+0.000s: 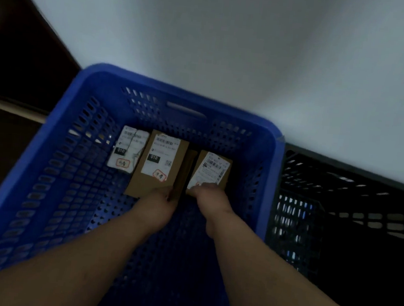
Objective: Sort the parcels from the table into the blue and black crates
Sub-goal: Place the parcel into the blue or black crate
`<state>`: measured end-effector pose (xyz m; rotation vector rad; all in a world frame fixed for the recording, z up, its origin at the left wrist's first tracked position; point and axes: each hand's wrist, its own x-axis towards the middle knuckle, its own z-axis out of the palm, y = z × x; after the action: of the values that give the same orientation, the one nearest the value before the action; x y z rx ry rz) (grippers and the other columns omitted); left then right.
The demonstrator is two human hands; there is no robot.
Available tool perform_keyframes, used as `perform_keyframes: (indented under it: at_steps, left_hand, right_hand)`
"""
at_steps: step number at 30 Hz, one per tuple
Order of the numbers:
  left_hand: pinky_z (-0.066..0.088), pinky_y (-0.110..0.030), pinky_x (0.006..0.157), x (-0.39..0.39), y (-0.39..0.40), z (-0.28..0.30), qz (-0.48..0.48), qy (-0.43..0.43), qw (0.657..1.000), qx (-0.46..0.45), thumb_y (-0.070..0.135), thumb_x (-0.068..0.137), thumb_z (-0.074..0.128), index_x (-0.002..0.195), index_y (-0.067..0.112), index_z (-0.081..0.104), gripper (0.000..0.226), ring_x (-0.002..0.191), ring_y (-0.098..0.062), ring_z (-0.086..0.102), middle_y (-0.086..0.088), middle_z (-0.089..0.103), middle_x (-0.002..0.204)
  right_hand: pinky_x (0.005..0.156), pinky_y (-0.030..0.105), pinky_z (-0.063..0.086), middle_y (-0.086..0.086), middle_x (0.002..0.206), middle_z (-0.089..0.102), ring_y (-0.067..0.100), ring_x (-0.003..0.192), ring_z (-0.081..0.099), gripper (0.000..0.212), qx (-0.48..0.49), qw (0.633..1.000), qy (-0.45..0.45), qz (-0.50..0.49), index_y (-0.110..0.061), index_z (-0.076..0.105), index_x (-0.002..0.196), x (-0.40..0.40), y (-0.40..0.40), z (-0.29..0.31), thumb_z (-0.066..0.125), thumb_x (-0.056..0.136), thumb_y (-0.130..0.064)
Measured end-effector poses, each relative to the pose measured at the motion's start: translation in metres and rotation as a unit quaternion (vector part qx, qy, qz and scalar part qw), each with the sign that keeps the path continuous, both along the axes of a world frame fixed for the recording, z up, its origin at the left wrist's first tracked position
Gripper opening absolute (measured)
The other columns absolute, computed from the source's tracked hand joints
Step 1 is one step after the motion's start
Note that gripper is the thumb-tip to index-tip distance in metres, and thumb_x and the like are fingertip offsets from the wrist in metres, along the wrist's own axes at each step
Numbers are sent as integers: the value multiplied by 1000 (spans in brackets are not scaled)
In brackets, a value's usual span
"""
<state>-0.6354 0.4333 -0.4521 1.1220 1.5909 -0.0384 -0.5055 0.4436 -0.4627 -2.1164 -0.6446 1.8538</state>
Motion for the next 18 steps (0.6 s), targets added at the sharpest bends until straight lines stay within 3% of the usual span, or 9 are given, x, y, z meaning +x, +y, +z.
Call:
perform_keyframes:
  at_steps: [3, 7, 10, 13, 18]
  left_hand:
    - [33, -21, 98, -4, -10, 40, 20, 16, 999, 23, 28, 104, 41, 153, 17, 27, 52, 137, -22, 37, -4, 27, 158]
    - [36, -23, 100, -3, -28, 96, 48, 19, 995, 86, 32, 103, 43, 152, 17, 32, 52, 133, -21, 40, -7, 32, 156]
    - [38, -23, 86, 6, -47, 138, 51, 7, 992, 113, 36, 102, 44, 150, 19, 36, 51, 116, -17, 48, -7, 39, 150]
    - [41, -26, 93, 15, -76, 174, 16, -7, 989, 150, 35, 101, 46, 148, 16, 39, 51, 122, -20, 49, -9, 45, 147]
    - [37, -28, 96, 25, -147, 221, -47, -33, 981, 186, 33, 102, 45, 145, 12, 41, 48, 127, -24, 47, -10, 46, 146]
  right_hand:
    - [89, 24, 42, 2, 128, 52, 18, 113, 49, 49, 36, 999, 9, 30, -10, 44, 142, 9, -10, 51, 53, 99, -31]
    - [98, 25, 38, 1, 141, 47, 18, 122, 47, 56, 92, 995, 4, 41, -14, 43, 145, 22, -31, 118, 55, 97, -40]
    - [93, 26, 41, -1, 128, 55, 14, 109, 52, 51, 136, 989, -26, 50, -17, 48, 140, 33, -58, 163, 57, 97, -41]
    - [98, 33, 47, 8, 135, 56, 22, 115, 55, 47, 179, 979, -80, 55, -11, 52, 136, 48, -99, 201, 59, 96, -35]
    - [79, 25, 45, 6, 129, 57, 16, 101, 55, 47, 235, 945, -198, 116, -13, 51, 136, 73, -191, 247, 58, 96, -35]
